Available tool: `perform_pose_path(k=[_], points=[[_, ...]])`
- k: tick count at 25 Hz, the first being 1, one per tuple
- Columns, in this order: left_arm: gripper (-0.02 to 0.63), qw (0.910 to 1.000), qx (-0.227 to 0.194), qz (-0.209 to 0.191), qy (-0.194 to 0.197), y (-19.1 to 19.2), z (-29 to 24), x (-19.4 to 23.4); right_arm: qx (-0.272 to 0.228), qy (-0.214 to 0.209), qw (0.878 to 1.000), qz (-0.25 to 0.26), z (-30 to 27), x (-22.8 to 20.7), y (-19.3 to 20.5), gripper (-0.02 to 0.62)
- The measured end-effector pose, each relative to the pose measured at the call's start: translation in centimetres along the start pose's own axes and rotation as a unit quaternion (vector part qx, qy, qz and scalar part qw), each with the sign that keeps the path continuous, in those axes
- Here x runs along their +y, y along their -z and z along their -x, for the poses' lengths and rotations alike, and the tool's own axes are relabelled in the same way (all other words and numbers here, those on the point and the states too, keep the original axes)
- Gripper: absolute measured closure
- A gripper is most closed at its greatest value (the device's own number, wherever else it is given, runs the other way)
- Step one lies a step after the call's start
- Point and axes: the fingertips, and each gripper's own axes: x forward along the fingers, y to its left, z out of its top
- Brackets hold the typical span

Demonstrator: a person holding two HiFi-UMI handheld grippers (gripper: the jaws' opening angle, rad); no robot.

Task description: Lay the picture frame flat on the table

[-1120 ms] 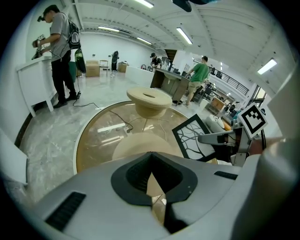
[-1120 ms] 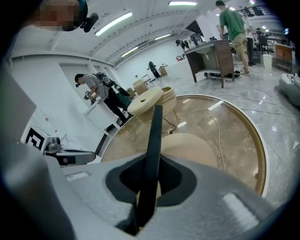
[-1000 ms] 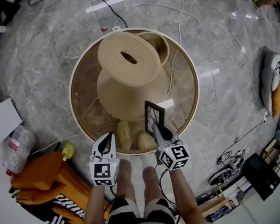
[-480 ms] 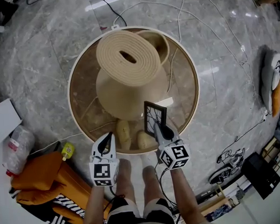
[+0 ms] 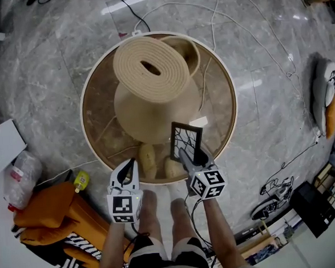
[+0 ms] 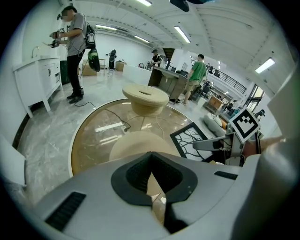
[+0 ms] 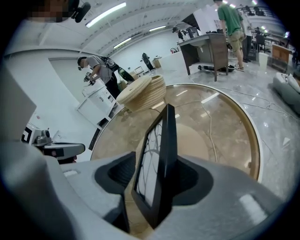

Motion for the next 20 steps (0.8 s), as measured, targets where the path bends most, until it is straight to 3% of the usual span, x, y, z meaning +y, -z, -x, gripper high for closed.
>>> perform_pose_path(k=[6,20], points=[[0.589,1.0,0.005,0.0,0.0,0.3,0.1,-0.5,0.014,0.012,1.0,-0.012,0.2,-0.9,1.1,0.293],[0.589,1.0,-0.005,-0.008,-0.001,-0.3,0.7,-1.9,0.004,0.018,1.0,-0.016,2.3,-1.7,1.2,0.287]])
